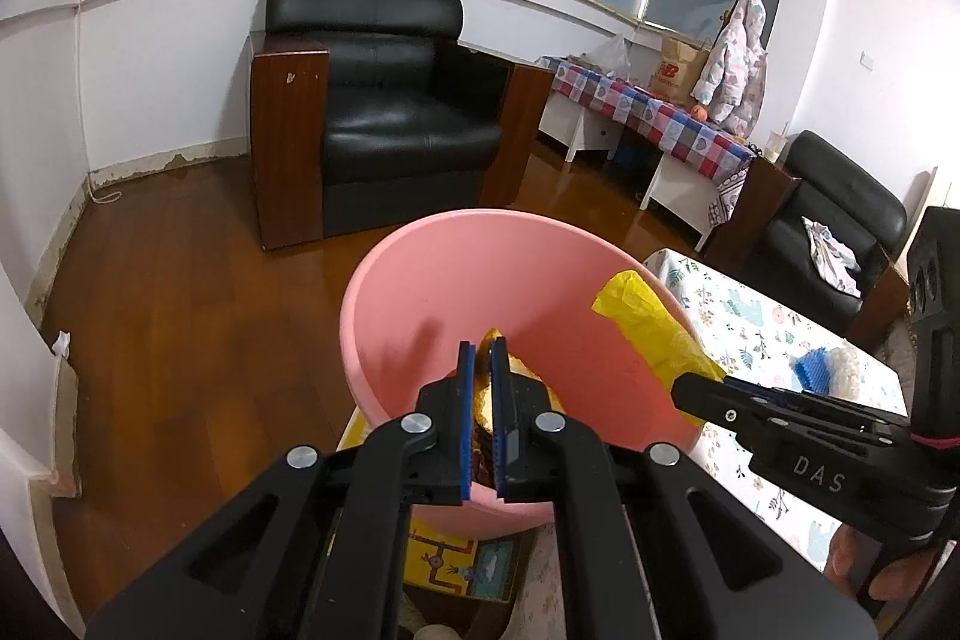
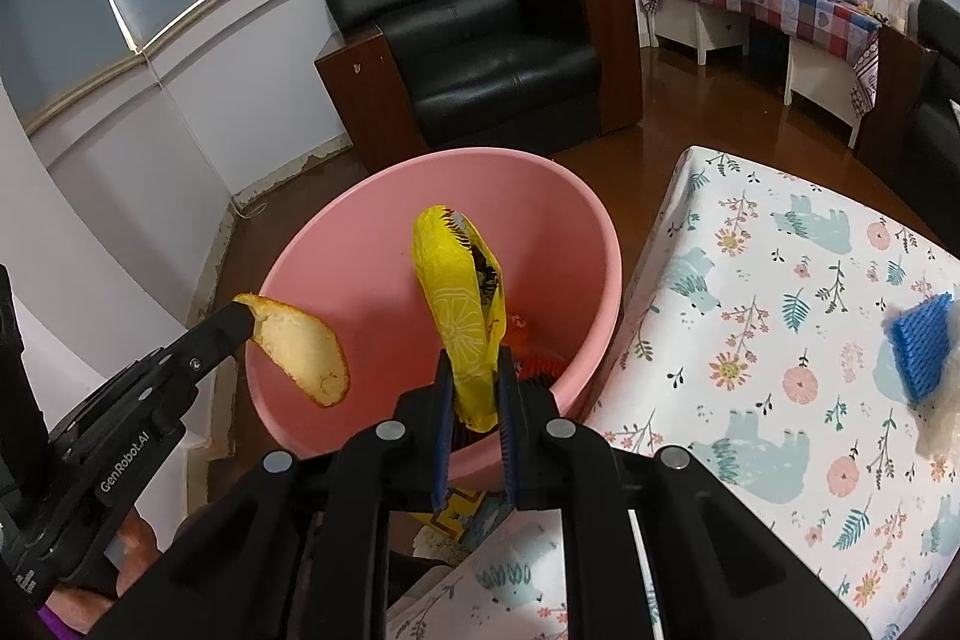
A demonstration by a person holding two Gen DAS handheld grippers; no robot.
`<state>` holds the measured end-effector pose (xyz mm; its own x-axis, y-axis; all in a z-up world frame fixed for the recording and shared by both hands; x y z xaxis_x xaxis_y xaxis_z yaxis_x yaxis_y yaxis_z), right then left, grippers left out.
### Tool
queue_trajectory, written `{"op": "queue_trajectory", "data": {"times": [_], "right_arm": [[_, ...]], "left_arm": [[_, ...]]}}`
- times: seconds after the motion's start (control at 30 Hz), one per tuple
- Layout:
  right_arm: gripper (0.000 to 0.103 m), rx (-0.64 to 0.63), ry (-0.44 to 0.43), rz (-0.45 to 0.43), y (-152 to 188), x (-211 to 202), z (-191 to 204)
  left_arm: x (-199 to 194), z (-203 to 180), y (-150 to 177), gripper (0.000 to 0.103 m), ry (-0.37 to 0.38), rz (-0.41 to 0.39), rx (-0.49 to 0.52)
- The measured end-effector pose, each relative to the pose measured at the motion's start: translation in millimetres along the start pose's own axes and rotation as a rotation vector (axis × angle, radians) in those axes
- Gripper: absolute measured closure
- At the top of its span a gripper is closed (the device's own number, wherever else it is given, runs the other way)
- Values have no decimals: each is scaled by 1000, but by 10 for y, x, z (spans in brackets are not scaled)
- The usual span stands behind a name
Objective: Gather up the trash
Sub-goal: 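Carry the yellow bag and orange peel to the pink bin and release both, then move both grippers back to the table toward the blue sponge and bubble wrap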
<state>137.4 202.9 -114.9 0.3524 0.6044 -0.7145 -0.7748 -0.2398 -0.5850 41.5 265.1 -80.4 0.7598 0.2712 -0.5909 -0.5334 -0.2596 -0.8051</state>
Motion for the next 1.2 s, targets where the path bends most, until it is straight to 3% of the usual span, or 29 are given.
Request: {"op": "queue_trajectory", "data": {"times": [0.1,0.17,0.23,0.27,0.8,1.2], "right_arm": [[85,1,0,5,-17,48,-11],[71,5,-9,1,-23,57,-15],[64,2,-19,-14,-40,43,-13],[63,-2,-20,-18,-45,39,-7],[58,8,2,-54,55,-208,-153],[55,86,64,-87,218,-561,-644]], "left_arm": [[36,-5,14,96,9,14,-5],[37,-9,9,80,30,8,-18],[43,1,-6,67,50,4,-34],[46,2,-7,66,57,4,-40],[-27,-134,73,66,82,34,-25],[-283,-542,130,66,116,14,29]]}}
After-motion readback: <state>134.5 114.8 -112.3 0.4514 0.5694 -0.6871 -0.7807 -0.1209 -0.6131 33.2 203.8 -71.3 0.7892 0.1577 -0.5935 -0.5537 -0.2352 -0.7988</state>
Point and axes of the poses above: each gripper's, at about its wrist camera, not at the fingertips, and x roughly the way its jaws point, z to its left, y to its underside, the point moved 9 cm from there along x, roughly the way its jaws point, and after that the axes turned 11 degrees about x, right-handed, at the moved point
